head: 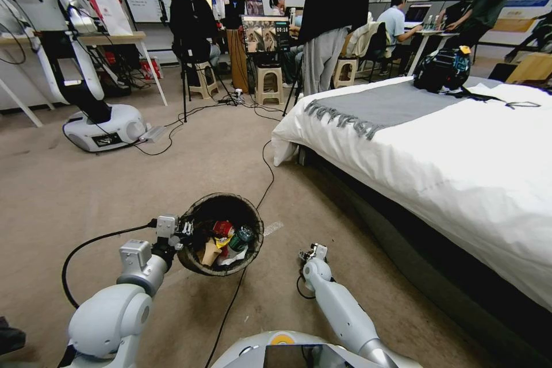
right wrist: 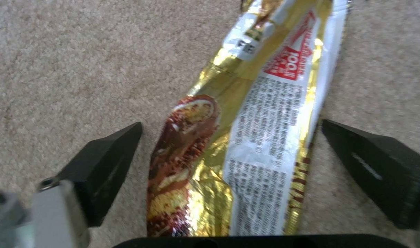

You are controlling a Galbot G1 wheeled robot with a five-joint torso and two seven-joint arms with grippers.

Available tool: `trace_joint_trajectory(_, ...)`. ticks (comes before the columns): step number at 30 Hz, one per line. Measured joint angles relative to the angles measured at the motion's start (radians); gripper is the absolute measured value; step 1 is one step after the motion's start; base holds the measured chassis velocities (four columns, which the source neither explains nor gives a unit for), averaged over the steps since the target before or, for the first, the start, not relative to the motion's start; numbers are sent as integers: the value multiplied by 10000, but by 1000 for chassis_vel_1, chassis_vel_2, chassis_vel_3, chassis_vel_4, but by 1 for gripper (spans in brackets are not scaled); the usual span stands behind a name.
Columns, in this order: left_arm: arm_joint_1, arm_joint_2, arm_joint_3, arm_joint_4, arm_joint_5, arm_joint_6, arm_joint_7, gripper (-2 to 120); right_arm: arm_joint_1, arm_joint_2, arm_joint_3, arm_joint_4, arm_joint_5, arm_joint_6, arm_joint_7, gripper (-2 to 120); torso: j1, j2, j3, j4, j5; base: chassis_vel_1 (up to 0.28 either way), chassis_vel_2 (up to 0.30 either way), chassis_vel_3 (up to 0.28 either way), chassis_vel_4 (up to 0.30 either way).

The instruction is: Pick up the trash bin, then pick up the garbage from the floor and place it into the trash bin.

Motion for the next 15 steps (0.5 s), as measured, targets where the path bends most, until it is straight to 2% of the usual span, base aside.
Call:
trace_joint_trajectory(2,0,-10,0,3,0,0,0,6,-49,-9,-14,90,-19,-11,94,83,1,-1,1,0,1,0,0,0,0)
trace_joint_trajectory(5,-3,-21,-5,32,9,-2,0,6,-217,-25,-36,385,-37,-46,482,68,2,-1,1,-2,0,0,0,0,0)
trace_joint_trajectory(7,-4,-21,-8,33,11,-3,0,6,-274,-31,-54,499,-33,-74,583,65,3,-2,1,-3,0,0,0,0,0)
trace_joint_trajectory(9,-6,-21,-8,37,12,-3,3,6,-423,-62,-123,843,-6,-175,804,53,3,-2,2,-4,2,0,0,0,0)
trace_joint_trajectory(11,-8,-21,-7,37,12,-3,4,6,-447,-70,-132,907,-4,-184,837,51,3,-3,2,-4,2,0,0,0,0)
trace_joint_trajectory(13,-17,-26,13,49,17,-5,6,6,-532,-90,-152,1154,-2,-208,967,41,2,-2,2,-3,1,0,0,0,0)
trace_joint_trajectory(14,-17,-26,13,49,17,-5,6,6,-532,-90,-152,1154,-2,-208,967,41,2,-2,2,-3,1,0,0,0,0)
trace_joint_trajectory(15,-23,-29,24,53,19,-5,6,6,-566,-93,-165,1253,-1,-213,1005,36,3,-3,2,-3,1,0,0,0,0)
